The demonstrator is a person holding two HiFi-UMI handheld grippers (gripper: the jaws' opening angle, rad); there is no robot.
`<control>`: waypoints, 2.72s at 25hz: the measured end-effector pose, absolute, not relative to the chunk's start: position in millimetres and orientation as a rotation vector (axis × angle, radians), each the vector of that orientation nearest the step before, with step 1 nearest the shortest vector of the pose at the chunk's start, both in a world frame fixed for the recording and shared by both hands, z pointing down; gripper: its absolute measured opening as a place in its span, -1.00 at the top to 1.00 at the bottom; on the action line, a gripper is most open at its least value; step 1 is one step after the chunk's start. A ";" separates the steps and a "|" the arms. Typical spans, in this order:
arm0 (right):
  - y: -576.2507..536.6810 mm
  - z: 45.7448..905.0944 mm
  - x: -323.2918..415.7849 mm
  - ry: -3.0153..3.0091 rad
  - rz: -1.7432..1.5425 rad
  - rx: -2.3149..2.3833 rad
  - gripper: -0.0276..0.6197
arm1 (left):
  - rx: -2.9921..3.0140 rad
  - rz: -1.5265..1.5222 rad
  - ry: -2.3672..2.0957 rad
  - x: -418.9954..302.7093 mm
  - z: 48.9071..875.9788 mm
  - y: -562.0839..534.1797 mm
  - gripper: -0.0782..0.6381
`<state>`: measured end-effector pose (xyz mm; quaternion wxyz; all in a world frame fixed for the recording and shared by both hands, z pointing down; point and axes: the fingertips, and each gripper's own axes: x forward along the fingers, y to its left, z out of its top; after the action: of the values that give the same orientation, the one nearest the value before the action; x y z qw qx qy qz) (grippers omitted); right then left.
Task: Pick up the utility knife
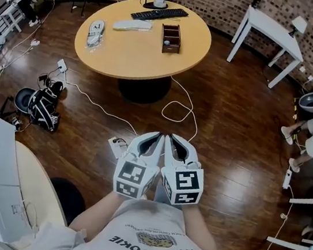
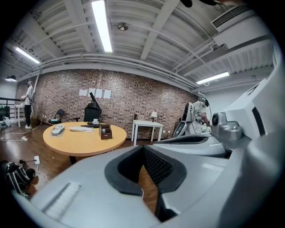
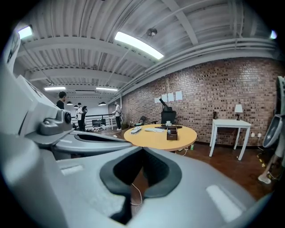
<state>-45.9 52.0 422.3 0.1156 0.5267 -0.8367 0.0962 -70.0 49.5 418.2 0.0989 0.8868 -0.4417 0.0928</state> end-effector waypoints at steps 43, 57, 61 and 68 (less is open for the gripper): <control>-237.9 428.2 29.1 -2.614 0.263 1.262 0.91 | 2.472 0.320 -1.595 5.1 427.1 -236.1 0.76; -341.5 437.5 -3.8 -2.530 0.285 1.337 0.91 | 2.550 0.400 -1.506 -35.1 436.5 -347.5 0.76; -363.6 443.5 -12.7 -2.501 0.304 1.378 0.91 | 2.617 0.471 -1.447 -43.8 442.5 -374.2 0.76; -394.5 458.1 -23.9 -2.450 0.336 1.450 0.91 | 2.734 0.658 -1.330 -53.7 465.5 -413.1 0.76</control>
<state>-23.9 -394.5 458.1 0.1369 0.5011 -0.8466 0.1160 -53.7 -413.1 465.5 0.0152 0.8788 -0.4274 0.2116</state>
